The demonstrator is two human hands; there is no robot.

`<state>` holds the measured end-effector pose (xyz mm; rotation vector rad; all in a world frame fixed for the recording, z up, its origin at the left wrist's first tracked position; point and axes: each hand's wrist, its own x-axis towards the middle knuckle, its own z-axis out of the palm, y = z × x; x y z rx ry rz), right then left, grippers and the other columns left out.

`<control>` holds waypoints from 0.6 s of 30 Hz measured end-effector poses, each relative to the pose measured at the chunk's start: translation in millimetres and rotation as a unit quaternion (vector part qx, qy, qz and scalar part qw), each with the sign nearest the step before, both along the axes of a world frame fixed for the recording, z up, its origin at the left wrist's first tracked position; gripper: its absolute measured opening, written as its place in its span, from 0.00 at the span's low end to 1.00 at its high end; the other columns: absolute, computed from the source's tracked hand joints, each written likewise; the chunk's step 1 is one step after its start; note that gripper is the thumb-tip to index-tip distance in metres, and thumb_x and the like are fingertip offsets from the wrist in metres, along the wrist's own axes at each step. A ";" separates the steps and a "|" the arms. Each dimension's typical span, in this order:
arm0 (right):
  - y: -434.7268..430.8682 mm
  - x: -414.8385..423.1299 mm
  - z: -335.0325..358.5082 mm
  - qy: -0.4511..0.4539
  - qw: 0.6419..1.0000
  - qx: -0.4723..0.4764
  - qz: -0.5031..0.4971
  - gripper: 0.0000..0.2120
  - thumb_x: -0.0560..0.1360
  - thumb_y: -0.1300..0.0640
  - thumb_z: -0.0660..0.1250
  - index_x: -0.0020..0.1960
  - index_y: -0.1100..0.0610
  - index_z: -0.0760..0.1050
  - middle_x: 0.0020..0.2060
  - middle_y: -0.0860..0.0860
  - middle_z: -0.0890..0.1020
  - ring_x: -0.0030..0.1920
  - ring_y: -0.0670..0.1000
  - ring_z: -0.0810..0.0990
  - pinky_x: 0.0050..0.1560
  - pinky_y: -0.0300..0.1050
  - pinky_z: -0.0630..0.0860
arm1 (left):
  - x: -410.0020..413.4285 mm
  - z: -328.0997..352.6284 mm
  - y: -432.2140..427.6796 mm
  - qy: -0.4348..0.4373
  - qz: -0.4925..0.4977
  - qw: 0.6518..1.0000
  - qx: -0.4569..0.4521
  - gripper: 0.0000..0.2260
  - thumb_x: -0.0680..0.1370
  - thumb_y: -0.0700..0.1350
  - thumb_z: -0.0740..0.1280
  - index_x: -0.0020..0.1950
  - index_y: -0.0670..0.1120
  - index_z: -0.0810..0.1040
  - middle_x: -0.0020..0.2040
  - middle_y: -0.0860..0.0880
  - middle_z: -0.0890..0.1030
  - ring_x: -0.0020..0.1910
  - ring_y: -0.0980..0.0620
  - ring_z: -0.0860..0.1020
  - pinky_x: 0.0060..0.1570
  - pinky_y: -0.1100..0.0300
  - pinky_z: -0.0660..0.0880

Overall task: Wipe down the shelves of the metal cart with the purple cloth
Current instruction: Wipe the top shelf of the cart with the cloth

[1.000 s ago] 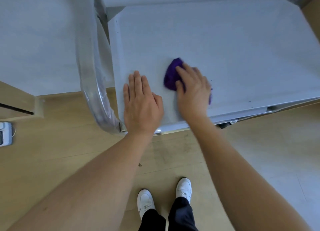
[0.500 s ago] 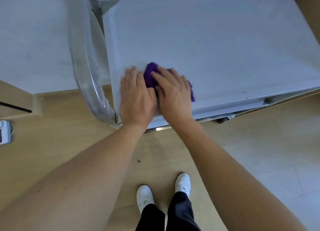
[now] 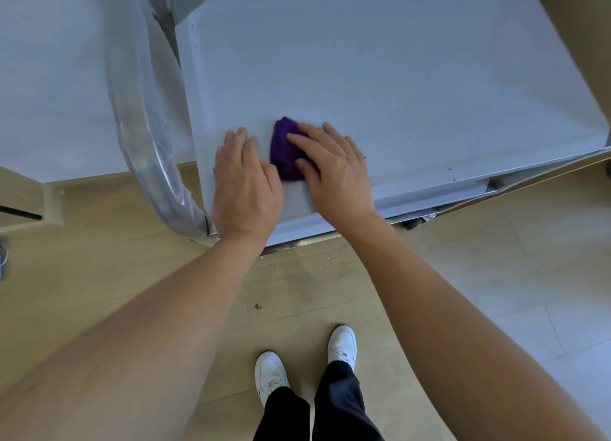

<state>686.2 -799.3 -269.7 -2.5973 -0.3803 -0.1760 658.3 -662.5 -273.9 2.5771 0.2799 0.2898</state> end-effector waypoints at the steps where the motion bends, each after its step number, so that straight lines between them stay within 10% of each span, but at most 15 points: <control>1: -9.2 5.6 0.1 -0.004 1.000 -0.003 -0.027 0.18 0.78 0.57 0.62 0.67 0.48 0.74 0.69 0.45 0.73 0.72 0.55 0.67 0.71 0.54 0.60 | 0.1 -0.1 -0.3 0.005 -0.008 1.000 0.016 0.24 0.79 0.45 0.47 0.67 0.35 0.71 0.73 0.39 0.68 0.75 0.41 0.62 0.74 0.47 0.58; 18: -58.0 26.7 -5.4 -0.062 0.996 -0.064 -0.018 0.18 0.79 0.58 0.61 0.67 0.49 0.74 0.69 0.45 0.73 0.69 0.58 0.70 0.68 0.60 0.65 | 33.6 -3.5 -47.4 0.023 -0.060 0.994 0.087 0.18 0.78 0.39 0.55 0.66 0.34 0.69 0.72 0.34 0.67 0.73 0.35 0.63 0.72 0.42 0.61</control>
